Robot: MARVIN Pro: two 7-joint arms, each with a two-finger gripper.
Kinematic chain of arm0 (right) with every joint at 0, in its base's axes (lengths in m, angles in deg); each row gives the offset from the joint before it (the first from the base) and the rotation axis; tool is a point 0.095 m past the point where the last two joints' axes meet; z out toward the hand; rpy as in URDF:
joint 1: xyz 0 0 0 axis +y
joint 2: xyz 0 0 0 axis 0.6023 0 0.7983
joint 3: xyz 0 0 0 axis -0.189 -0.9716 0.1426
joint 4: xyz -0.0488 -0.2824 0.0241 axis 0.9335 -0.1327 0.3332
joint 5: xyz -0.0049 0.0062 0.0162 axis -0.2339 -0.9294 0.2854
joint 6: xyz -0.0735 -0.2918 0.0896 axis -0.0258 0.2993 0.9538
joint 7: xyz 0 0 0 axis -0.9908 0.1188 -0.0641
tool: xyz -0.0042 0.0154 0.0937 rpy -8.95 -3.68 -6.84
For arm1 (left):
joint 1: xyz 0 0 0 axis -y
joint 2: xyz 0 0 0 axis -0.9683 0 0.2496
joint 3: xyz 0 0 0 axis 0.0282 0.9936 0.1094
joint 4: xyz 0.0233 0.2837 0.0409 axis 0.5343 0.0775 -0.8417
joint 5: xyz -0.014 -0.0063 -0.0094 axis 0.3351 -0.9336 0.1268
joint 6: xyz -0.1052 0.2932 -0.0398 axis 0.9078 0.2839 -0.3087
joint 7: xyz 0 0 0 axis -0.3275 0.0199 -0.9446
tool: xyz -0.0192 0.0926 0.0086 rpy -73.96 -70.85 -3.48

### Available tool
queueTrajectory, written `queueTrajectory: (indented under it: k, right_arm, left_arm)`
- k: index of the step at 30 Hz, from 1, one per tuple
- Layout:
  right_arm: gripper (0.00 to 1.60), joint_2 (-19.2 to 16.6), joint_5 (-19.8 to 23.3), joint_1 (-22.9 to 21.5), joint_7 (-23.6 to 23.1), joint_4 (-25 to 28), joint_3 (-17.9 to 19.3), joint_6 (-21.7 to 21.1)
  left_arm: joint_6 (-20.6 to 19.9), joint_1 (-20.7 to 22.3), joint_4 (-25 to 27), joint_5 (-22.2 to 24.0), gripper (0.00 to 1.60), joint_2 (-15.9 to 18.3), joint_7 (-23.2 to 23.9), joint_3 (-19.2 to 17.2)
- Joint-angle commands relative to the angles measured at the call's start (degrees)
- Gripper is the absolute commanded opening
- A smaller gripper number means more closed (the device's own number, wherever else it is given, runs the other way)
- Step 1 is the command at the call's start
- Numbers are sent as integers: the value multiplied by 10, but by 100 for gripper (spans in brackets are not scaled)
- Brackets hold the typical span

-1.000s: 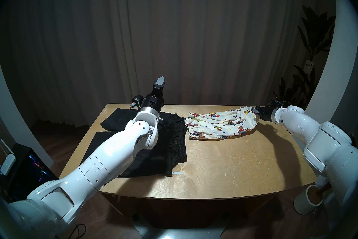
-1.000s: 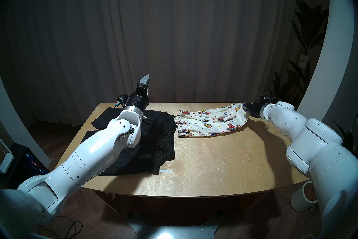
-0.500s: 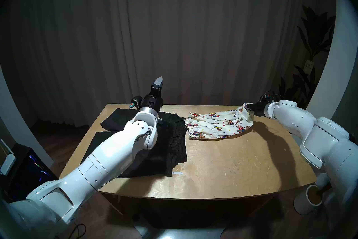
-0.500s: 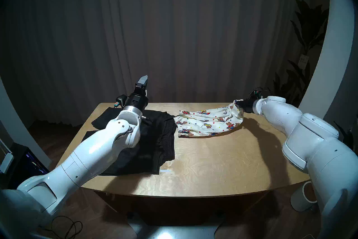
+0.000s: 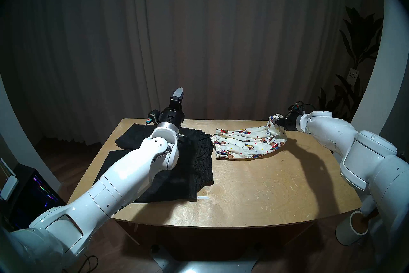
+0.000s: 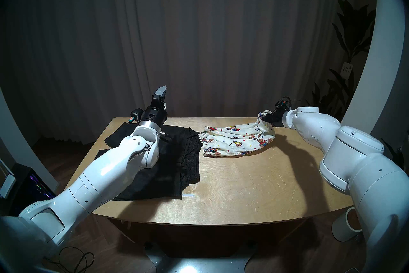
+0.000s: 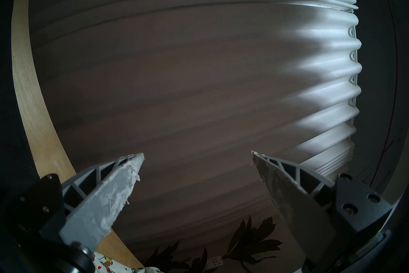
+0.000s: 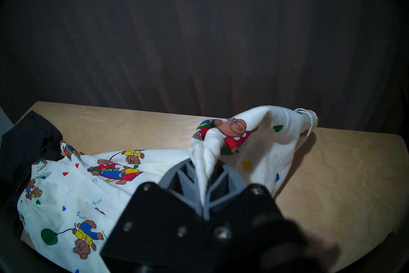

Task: Fold pants twice and stack them

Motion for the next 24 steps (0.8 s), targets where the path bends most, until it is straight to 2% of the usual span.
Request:
queueTrajectory:
  k: [1,24]
  right_arm:
    - [0,21,-9,-20,-23,2,-5,21]
    - [0,59,-45,-25,-114,-8,-27,43]
  left_arm:
    - [7,8,10,-3,160,-2,10,-8]
    - [34,-5,28,-3,160,12,14,-17]
